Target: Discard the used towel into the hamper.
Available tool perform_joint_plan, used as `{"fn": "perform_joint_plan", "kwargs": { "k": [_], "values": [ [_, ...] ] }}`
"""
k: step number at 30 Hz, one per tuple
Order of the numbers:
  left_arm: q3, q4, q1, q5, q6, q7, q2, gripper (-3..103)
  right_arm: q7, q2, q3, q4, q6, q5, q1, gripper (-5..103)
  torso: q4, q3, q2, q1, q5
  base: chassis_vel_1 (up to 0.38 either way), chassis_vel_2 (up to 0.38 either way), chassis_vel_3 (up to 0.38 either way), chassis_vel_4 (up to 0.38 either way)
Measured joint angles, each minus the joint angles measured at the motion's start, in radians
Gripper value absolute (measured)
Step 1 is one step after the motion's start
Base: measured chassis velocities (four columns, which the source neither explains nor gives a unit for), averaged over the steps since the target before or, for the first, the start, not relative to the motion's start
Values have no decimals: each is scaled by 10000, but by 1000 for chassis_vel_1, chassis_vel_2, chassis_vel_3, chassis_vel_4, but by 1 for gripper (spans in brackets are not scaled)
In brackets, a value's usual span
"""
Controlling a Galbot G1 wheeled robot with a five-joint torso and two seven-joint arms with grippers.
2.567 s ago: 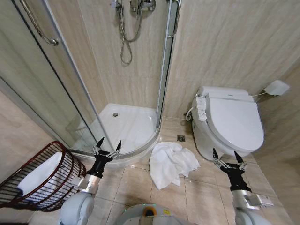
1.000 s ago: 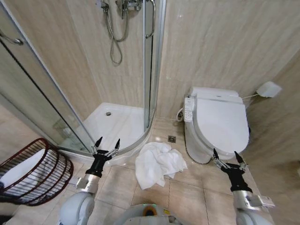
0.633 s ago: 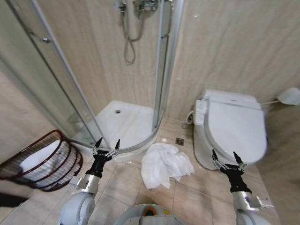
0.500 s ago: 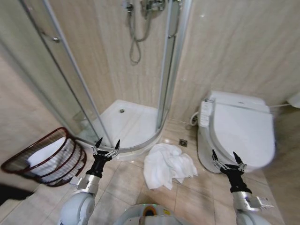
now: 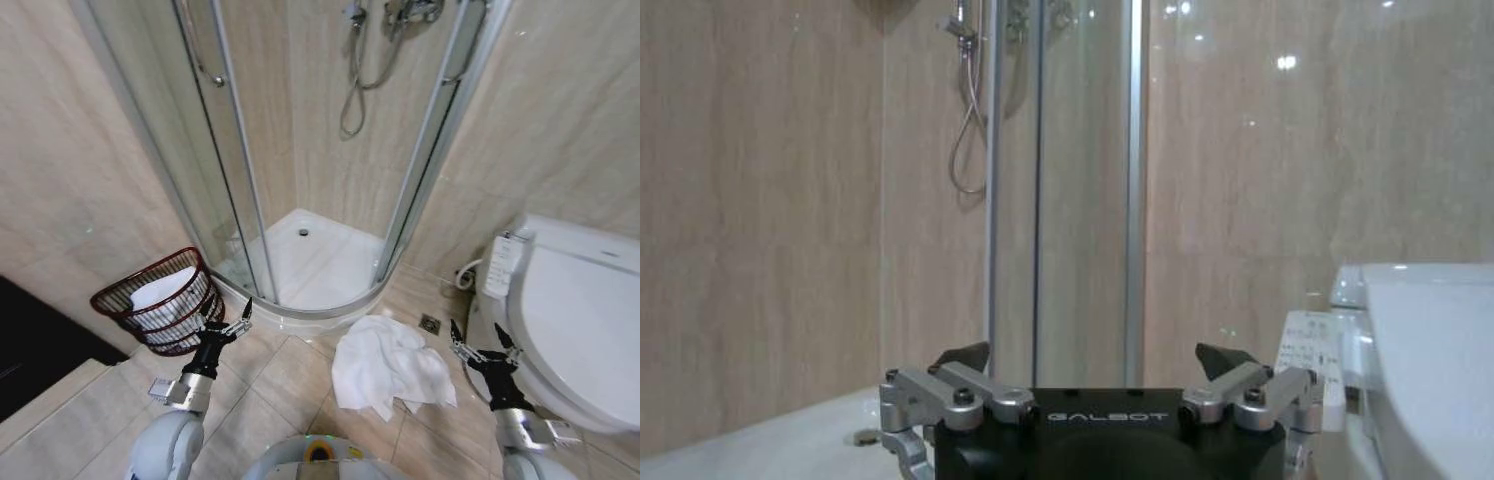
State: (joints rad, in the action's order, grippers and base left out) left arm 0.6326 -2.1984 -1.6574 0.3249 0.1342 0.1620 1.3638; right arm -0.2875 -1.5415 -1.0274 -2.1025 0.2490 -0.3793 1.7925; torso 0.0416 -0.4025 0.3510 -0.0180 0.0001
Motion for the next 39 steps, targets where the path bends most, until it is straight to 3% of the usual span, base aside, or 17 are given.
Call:
{"fn": "perform_joint_plan", "kwargs": {
  "k": [20, 22, 23, 24, 25, 28, 31, 32, 33, 35, 39],
  "values": [
    [-38, -31, -2, -54, -80, -10, 74, 100, -109, 3, 53, 2, 91, -2, 50, 100, 5, -3, -1, -5, 1, -126, 125, 130, -119],
    [-25, -72, -52, -93, -239, -36, 106, 100, -822, -29, 96, -199, -517, -313, 287, 100, 6, -3, -2, -6, -4, -109, 102, 87, -41],
    [-25, -72, -52, -93, -239, -36, 106, 100, -822, -29, 96, -199, -517, -313, 287, 100, 6, -3, -2, -6, -4, -109, 74, 40, -41],
    [-25, -70, -51, -109, -258, -46, 116, 100, -1397, -23, 143, -224, -967, -482, 405, 100, 1, -3, -2, -6, -3, -45, 74, -18, -11],
    [-26, -48, -53, -131, -261, -64, 134, 100, -1940, -43, 209, -90, -1030, -392, 424, 100, 1, -2, -2, -4, -3, 0, 0, 0, 0],
    [-25, -44, -102, -139, -272, -92, 167, 100, -2443, -256, 322, 187, -830, 333, 311, 100, 2, 2, -1, 1, 2, 15, -11, -20, 11],
    [-24, -11, -123, -146, -267, -130, 186, 100, -2320, -382, 477, 297, -868, 697, 210, 100, 3, 2, 0, 2, -3, 54, -47, -50, 40],
    [-26, 44, -132, -153, -253, -147, 195, 100, -1532, -481, 808, 497, -1031, 902, -15, 100, 5, 2, 0, 2, -2, 53, -37, -7, 43],
    [-26, 44, -132, -153, -253, -147, 195, 100, -1532, -481, 808, 497, -1031, 902, -15, 100, 5, 2, 0, 2, -2, 53, -37, -7, 43],
    [-57, 123, -110, -159, -226, -150, 202, 100, -657, -508, 1027, 914, -1355, 1055, -470, 100, 6, 1, 0, 1, -1, 27, -1, -4, 21],
    [-89, 167, -69, -157, -211, -150, 231, 100, -356, -410, 1039, 1622, -1741, 1172, -945, 100, 5, 0, 0, 0, 0, 0, 0, 0, 0]
  ]
}}
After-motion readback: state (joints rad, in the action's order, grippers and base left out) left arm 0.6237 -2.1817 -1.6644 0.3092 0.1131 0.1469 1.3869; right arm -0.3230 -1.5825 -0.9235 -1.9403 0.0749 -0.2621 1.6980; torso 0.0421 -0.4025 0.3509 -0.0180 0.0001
